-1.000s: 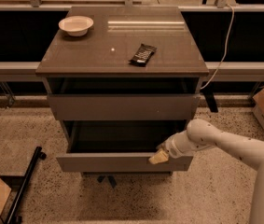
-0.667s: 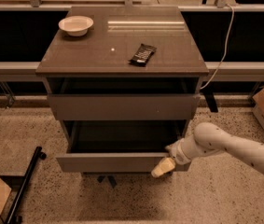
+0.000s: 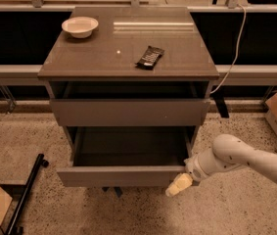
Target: Open middle drawer
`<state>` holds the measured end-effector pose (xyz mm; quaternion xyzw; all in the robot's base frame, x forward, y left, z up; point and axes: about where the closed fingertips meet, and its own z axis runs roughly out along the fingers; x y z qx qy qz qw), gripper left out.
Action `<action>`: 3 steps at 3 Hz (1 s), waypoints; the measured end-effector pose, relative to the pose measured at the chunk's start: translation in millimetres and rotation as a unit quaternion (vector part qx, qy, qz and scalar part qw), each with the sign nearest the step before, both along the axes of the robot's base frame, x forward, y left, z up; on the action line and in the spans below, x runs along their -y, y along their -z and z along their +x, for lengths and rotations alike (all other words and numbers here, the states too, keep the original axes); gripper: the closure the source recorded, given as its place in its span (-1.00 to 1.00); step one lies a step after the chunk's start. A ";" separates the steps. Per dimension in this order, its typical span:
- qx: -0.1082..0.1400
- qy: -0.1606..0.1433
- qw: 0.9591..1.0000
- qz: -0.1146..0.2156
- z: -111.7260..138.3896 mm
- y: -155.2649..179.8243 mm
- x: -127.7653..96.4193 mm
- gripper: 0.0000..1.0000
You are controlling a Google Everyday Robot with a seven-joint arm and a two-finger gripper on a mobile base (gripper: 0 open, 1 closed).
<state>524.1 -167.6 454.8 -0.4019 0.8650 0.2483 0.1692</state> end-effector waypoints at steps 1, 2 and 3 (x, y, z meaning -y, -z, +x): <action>-0.025 0.015 1.000 0.002 -23.0 0.8 12.1 -0.84; -0.021 -0.004 1.000 0.008 -39.0 -19.3 9.4 -1.00; -0.020 -0.005 1.000 0.008 -39.6 -20.5 9.6 -1.00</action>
Offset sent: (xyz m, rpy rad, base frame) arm -0.0718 -0.0316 0.0233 -0.0037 0.1052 -0.0358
